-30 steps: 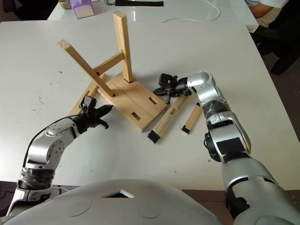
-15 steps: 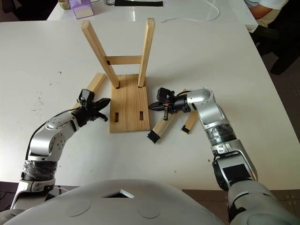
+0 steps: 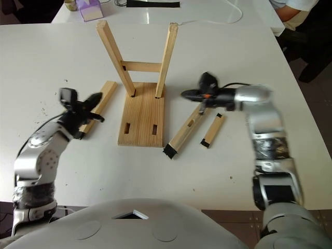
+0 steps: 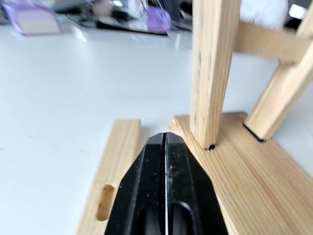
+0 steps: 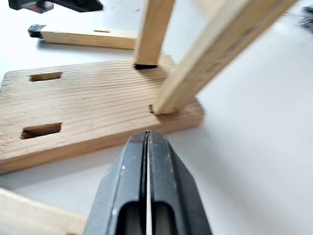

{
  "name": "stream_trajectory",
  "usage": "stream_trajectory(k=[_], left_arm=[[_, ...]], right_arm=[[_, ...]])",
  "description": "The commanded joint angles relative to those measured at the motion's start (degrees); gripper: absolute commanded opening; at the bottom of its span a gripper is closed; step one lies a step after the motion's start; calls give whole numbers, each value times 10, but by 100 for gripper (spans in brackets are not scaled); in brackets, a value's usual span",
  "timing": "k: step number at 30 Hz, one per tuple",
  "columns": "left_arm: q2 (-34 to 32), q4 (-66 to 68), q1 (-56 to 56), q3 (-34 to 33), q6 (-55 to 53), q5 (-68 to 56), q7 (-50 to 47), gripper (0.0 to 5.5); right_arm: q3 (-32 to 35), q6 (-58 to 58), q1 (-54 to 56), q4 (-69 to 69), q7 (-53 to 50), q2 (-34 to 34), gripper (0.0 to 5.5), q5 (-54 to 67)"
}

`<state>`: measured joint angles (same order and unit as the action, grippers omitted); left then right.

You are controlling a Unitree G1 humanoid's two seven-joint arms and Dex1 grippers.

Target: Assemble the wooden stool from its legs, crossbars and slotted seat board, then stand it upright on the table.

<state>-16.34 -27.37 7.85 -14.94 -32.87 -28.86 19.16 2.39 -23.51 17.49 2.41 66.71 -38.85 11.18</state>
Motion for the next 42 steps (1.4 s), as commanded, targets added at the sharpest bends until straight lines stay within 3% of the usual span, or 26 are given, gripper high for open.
stream_trajectory(k=[1,5,9,17,29,42], left_arm=[[88,-119,93,-27,-7,-55,-85,0],[139,-161,117,34,1,-37,-137,0],[157,-156,116,34,15,-33,-167,0],[144,-133,96,25,20,-41,-169,0],[134,-108,88,26,29,-46,-159,0],[146,-101,105,41,49,-36,-160,0]], right_arm=[[43,-92,-125,120,-58,-28,87,12],[75,-180,-248,217,-178,12,139,-1],[92,-243,-303,275,-284,70,204,-5],[48,-229,-385,359,-347,104,322,-9],[-11,-98,-413,334,-397,80,322,-101],[-22,-70,-391,286,-365,30,322,-124]])
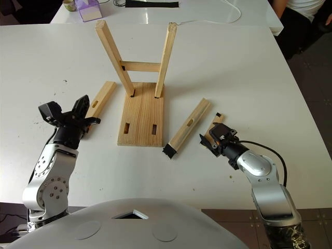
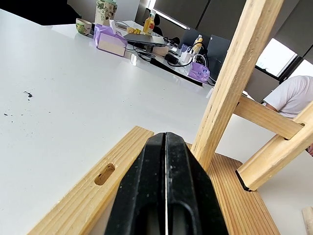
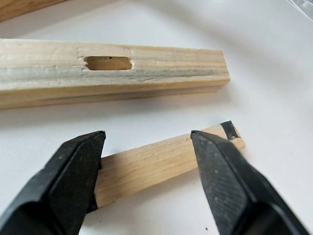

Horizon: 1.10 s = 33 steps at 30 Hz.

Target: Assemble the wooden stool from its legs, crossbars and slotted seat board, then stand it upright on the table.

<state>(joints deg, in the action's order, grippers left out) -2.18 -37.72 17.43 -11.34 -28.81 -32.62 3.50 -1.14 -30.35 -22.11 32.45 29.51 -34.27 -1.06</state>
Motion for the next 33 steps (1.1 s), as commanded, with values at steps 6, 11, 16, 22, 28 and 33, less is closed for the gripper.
stream_trajectory(k=[6,11,16,22,28,33], left_arm=[[16,3,24,17,26,10,-6,0],[22,3,31,23,38,14,-10,0],[21,7,29,26,42,14,-11,0],[16,4,27,23,40,11,-15,0],[11,12,19,27,38,11,-11,0],[13,9,29,31,43,10,-9,0]], right_arm=[[63,12,12,-29,41,-56,322,15],[94,-1,32,-40,64,-69,322,37],[151,-210,90,20,42,19,322,185],[93,-287,162,35,0,14,322,186],[-29,-114,138,20,16,-88,322,59],[-18,-50,110,3,41,-122,322,41]])
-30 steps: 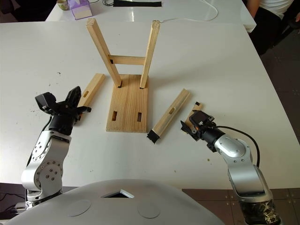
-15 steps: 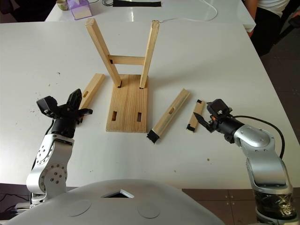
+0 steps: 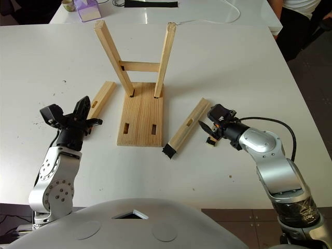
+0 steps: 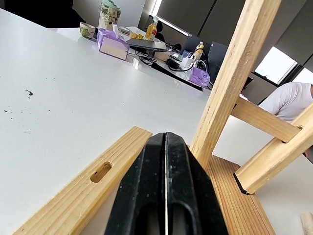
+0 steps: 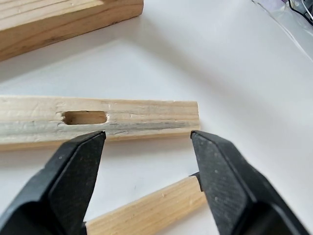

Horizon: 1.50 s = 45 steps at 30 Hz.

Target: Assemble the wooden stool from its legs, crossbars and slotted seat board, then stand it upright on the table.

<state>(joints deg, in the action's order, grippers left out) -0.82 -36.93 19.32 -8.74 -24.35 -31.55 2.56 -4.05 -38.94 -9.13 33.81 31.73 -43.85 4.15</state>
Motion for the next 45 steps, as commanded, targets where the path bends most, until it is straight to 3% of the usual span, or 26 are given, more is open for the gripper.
stream_trajectory(k=[1,17,33,38,42,45], left_arm=[[0,1,12,6,0,0,0,0],[7,5,11,18,8,5,-4,0],[18,9,25,22,34,14,-8,0],[19,7,31,20,37,17,-9,0],[23,4,39,22,43,19,-11,0],[21,3,40,23,43,18,-10,0]], right_arm=[[10,43,-22,-11,24,-30,322,-12],[-62,70,-3,-41,91,-69,322,-59],[8,147,-23,-130,115,-114,322,-74],[43,76,-13,-113,121,-91,322,-32],[114,-151,32,-78,109,-7,322,98],[151,-248,45,-62,85,40,365,143]])
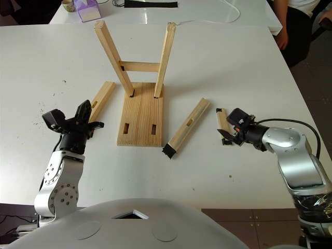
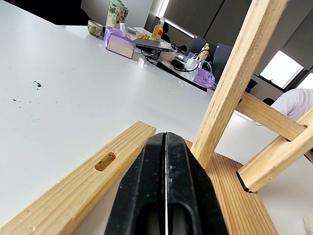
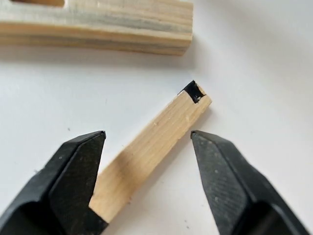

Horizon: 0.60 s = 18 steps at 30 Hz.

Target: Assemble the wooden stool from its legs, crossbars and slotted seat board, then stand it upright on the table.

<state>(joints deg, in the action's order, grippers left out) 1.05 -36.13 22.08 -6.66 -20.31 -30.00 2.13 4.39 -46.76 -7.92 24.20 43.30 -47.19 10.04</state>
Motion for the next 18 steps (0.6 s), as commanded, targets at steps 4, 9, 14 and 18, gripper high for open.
stream_trajectory(k=[4,9,14,18], left_arm=[[-4,-8,14,-3,-5,-3,-3,0],[-12,-4,10,-8,-10,-7,0,0],[-17,0,5,-10,-14,-10,2,0],[-21,2,3,-11,-18,-11,4,0]], right_arm=[[68,-175,10,67,-77,96,419,73],[68,-153,-12,74,-117,104,435,65],[55,-113,-82,44,-133,102,435,46],[56,-108,-102,26,-146,122,435,48]])
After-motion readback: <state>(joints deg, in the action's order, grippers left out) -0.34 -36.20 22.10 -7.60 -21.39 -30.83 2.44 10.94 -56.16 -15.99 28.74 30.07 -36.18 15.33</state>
